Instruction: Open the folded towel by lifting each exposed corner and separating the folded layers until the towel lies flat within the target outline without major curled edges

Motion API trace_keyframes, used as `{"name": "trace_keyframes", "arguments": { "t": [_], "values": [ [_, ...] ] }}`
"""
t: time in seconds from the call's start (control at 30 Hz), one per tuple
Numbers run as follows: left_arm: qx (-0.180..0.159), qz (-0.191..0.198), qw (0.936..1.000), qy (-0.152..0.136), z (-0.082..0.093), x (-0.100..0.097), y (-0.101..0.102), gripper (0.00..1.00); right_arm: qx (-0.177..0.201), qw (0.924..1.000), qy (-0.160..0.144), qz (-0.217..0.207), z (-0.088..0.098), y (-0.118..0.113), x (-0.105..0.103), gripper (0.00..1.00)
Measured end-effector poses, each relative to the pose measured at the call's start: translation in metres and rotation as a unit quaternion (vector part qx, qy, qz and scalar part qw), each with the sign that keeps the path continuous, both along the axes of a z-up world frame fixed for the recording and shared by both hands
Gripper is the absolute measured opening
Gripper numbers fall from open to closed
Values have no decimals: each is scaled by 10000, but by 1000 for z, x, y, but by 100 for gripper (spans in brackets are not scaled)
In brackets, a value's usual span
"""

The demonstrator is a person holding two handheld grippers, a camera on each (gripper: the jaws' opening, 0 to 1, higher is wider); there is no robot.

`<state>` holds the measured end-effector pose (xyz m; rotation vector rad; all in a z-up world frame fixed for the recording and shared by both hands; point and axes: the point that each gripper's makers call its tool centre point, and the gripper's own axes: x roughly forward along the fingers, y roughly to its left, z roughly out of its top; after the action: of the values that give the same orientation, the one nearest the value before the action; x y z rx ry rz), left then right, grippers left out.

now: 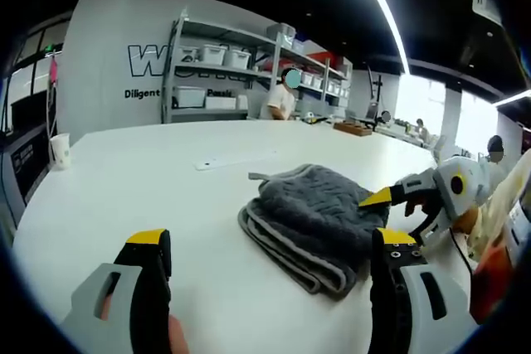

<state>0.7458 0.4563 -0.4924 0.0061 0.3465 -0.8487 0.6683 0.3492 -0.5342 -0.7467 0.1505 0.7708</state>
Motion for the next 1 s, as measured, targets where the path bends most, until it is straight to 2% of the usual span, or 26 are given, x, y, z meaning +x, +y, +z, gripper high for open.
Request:
{"name": "trace_keyframes", "arguments": {
  "t": [0.03, 0.2, 0.3, 0.53, 0.67, 0.8, 1.0],
  "values": [
    [1, 4, 10000, 1, 0, 0, 0, 99, 32, 10000, 10, -17, 1, -1, 1, 27],
    [7, 1, 10000, 7, -1, 1, 0, 99, 483, 9985, 268, 12, 5, -2, 1, 11],
    [25, -10, 10000, 9, -1, 0, -1, 99, 778, 9962, 401, -15, 8, -3, 3, 7],
    [39, 0, 10000, 10, -2, -1, 0, 99, 1146, 9903, 792, -5, 8, -5, 2, 8],
    [53, -3, 10000, 20, -2, -1, 0, 98, 1164, 9896, 840, 15, 8, -3, 1, 9],
    [80, -13, 10000, 24, -3, -2, -1, 98, 1337, 9860, 986, 142, 10, -1, -3, 14],
    [90, -8, 10000, 21, -3, -2, -1, 98, 1563, 9816, 1092, 109, 14, -3, -2, 11]
  ]
}}
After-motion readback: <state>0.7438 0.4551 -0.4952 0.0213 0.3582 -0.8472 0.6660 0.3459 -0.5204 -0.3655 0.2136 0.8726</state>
